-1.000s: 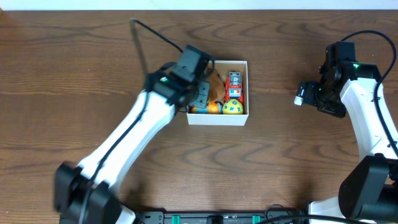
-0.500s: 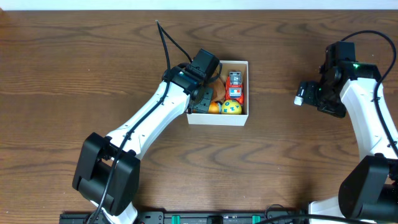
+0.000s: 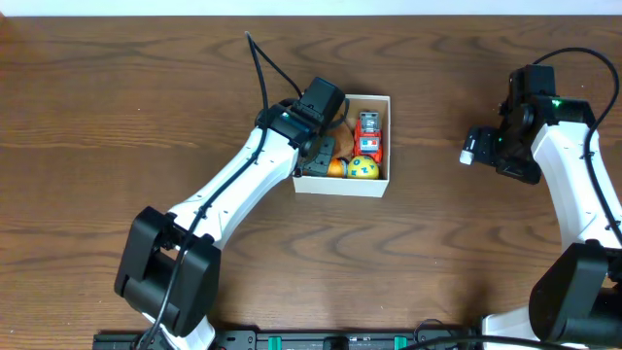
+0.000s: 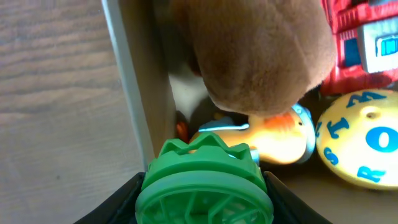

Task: Pack container
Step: 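Lower the green toy into the box's left corner and open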

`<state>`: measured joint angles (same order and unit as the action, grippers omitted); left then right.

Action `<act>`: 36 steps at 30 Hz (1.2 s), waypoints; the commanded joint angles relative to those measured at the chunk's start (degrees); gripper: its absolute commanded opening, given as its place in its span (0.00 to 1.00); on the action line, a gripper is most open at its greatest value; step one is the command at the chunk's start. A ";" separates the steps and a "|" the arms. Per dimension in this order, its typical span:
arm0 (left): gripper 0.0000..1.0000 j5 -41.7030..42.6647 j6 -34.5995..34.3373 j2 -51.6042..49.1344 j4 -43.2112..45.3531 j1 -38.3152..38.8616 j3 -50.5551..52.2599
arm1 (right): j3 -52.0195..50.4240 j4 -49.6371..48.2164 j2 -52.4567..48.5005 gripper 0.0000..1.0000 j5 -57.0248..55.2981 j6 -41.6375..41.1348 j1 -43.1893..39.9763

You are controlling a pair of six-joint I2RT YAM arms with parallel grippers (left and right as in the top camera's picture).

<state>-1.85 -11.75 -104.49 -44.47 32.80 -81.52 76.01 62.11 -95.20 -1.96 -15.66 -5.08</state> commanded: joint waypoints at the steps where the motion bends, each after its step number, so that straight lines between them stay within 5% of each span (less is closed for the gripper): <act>1: 0.09 3.28 0.79 -2.99 0.52 1.64 0.15 | 0.04 0.02 -0.04 0.91 -0.44 1.03 -0.11; 31: 0.06 -0.83 2.99 0.90 0.24 2.84 0.15 | 0.04 -0.13 -0.04 0.92 -0.44 1.16 -0.11; 36: 0.06 -6.60 3.63 0.90 0.24 4.57 0.15 | 0.04 -0.15 -0.04 0.92 -0.44 1.18 -0.11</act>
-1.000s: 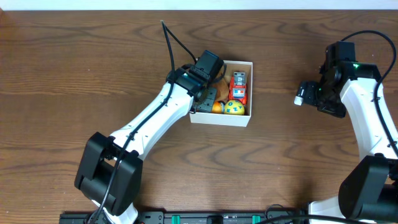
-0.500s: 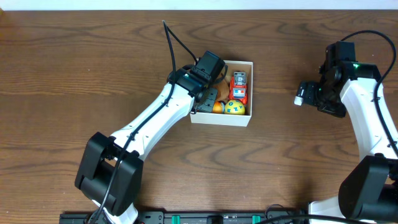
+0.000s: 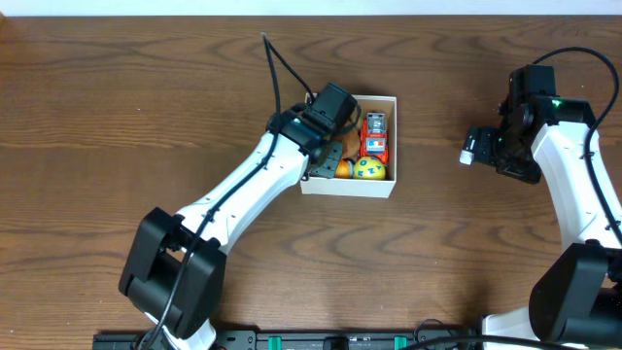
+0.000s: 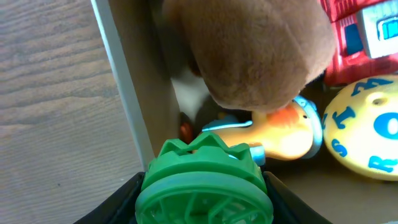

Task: Pack container
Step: 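Lower the green toy into the box's left corner and open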

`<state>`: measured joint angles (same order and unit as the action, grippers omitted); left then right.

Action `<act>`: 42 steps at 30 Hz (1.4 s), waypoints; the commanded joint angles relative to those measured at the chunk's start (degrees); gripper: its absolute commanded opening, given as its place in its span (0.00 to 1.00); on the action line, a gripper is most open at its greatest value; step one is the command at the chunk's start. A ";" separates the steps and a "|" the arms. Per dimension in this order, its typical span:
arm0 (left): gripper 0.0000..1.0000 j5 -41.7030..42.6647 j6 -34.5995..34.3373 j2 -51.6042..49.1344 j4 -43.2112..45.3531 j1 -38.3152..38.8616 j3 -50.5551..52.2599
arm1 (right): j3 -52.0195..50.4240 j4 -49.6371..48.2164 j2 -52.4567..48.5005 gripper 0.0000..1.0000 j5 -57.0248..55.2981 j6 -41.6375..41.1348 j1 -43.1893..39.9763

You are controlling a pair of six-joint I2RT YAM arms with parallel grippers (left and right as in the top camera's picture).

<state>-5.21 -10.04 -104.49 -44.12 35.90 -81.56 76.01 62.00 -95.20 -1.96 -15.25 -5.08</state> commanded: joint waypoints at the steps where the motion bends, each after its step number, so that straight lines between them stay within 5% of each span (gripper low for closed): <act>1: 0.06 -3.67 2.40 0.90 -0.11 1.81 0.20 | 0.04 -0.04 -0.04 0.92 -0.44 0.76 -0.11; 35: 0.06 0.57 2.29 0.76 0.07 2.45 0.48 | 0.04 0.13 -0.04 0.93 -0.83 0.76 -0.11; 42: 0.49 1.62 2.32 0.76 -0.55 2.43 0.72 | 0.04 0.17 -0.04 0.92 -0.83 0.76 -0.11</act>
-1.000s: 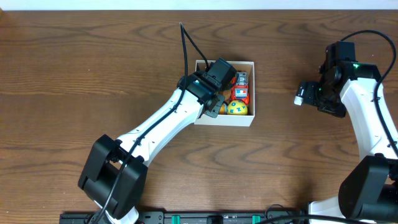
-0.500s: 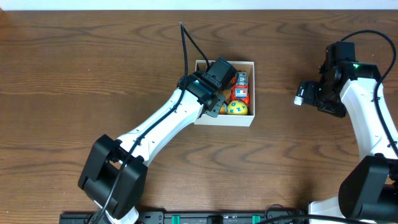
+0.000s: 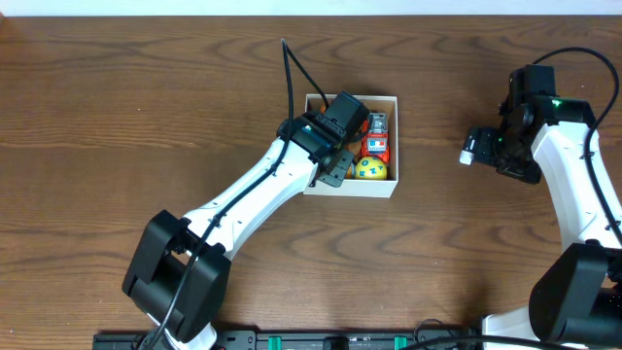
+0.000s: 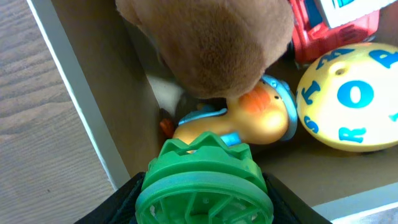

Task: Pack container
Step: 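Lower the green toy into the box's left corner and open, then withdraw the left gripper from the box to the left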

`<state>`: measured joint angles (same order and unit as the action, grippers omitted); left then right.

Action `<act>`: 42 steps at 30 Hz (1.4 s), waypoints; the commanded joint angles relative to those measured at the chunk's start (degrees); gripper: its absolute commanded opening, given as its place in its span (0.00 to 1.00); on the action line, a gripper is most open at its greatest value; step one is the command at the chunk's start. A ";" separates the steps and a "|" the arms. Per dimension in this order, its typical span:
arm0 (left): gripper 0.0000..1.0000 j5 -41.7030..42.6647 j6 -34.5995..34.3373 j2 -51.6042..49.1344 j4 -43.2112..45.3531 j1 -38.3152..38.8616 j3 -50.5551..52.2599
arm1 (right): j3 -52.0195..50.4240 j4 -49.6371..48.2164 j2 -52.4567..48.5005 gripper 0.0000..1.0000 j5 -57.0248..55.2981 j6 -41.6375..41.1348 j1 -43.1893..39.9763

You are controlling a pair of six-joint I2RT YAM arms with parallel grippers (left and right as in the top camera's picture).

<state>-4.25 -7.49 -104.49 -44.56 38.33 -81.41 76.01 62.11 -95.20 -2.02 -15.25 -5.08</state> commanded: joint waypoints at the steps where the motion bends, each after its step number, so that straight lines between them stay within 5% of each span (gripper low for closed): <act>1: 0.59 0.63 -0.24 0.76 -0.11 0.00 0.55 | 0.07 0.07 -0.07 0.92 -0.76 0.76 -0.11; 6: 0.77 0.61 -0.22 0.76 -0.04 0.00 0.55 | 0.07 0.07 -0.04 0.92 -0.76 0.76 -0.11; 19: 0.86 -5.09 -0.17 10.86 -0.11 -2.16 -0.70 | 0.04 -0.39 -0.04 0.88 -0.74 1.66 -0.09; 21: 0.86 -5.51 -0.31 14.36 -0.42 -4.68 -0.70 | 0.07 -0.79 -0.04 0.79 -0.68 1.66 0.07; 25: 0.87 -5.46 -2.73 20.44 -3.06 -13.84 -0.68 | 0.04 -2.58 -0.04 0.27 1.62 2.29 1.73; 28: 0.95 -4.94 -5.03 22.27 -5.90 -21.51 -0.68 | 0.04 -5.09 -0.07 0.01 2.32 2.67 4.44; 36: 0.98 7.63 -5.49 20.46 -7.78 -38.01 1.14 | 0.04 -14.84 -3.13 0.01 2.32 2.56 13.92; 42: 0.98 7.74 -5.46 18.18 -8.55 -41.20 1.31 | 0.04 -18.88 -9.05 0.01 2.29 1.51 18.25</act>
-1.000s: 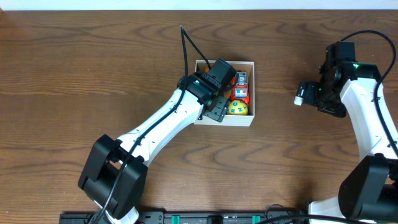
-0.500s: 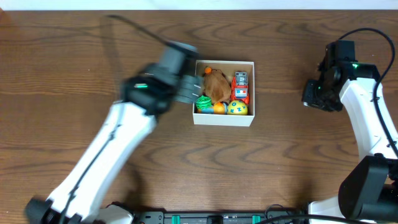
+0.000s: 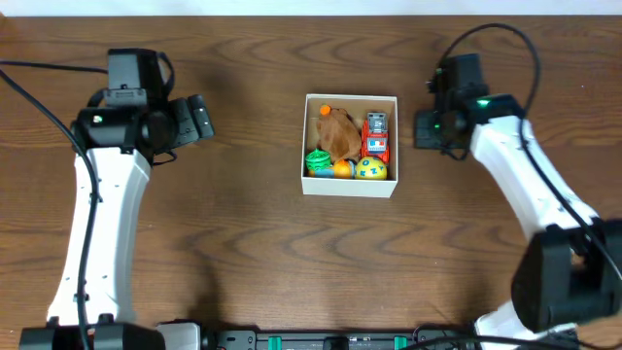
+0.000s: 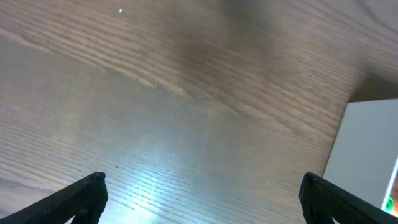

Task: Pack container
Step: 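Withdraw the left gripper from the box to the left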

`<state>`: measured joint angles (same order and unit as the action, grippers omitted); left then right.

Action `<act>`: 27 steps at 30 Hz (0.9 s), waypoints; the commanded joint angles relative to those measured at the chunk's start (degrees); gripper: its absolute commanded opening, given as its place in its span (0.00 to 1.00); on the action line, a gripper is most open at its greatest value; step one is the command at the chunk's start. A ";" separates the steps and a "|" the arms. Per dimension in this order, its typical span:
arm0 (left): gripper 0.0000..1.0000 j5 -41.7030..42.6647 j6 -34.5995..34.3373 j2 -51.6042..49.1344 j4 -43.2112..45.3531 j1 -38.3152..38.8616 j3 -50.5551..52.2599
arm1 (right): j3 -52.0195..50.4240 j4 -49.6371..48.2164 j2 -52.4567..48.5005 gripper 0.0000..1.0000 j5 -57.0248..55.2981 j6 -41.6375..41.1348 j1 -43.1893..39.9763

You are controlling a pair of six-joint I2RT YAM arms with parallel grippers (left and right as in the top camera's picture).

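The white box (image 3: 348, 189) stands mid-table, and a corner of it, the box wall (image 4: 367, 149), shows at the right of the left wrist view. Inside lie a green ridged toy (image 3: 317, 160), a brown plush (image 3: 338, 131), a red truck (image 3: 374, 136), a yellow lettered ball (image 3: 366, 169) and an orange duck (image 3: 341, 169). My left gripper (image 3: 199, 117) is far left of the box, open over bare wood, its gap (image 4: 205, 194) empty. My right gripper (image 3: 424, 128) hangs just right of the box; its jaws are too small to read.
The brown wooden table (image 3: 292, 262) surrounds the box. The left arm (image 3: 97, 214) runs down the left side and the right arm (image 3: 544, 204) down the right. A black cable (image 3: 486, 34) arcs over the right arm.
The green toy has left my left gripper and lies in the box's front-left corner. That gripper is now open and far to the left. The right gripper has moved left, close to the box.
At first my left gripper held the green toy at the box's left wall, beside the plush and duck. It then held the toy further inside, and the box sat slightly further right. Now the toy rests in the box and the left arm is away.
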<state>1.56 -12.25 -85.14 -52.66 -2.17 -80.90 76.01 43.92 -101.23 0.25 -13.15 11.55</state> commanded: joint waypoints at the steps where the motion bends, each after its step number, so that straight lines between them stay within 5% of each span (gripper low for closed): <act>1: 0.98 1.92 -0.68 -1.38 -0.44 -0.72 0.81 | 0.04 -1.18 -4.04 0.01 0.11 -0.57 2.08; 19: 0.98 1.90 -0.24 -1.90 -0.46 -0.70 0.81 | 0.07 -8.98 -9.62 0.02 6.99 0.17 4.35; 25: 0.98 1.92 1.92 -1.86 -0.44 -0.57 0.81 | 0.07 -7.50 -8.02 0.02 -1.92 -4.66 1.77; 27: 0.98 1.90 5.22 -1.64 -0.26 -0.15 0.81 | 0.09 -8.11 -5.92 0.09 -3.74 -4.59 -0.04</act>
<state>3.07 -11.03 -86.91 -52.73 -2.55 -80.71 76.01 36.21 -110.78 1.91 -15.51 14.17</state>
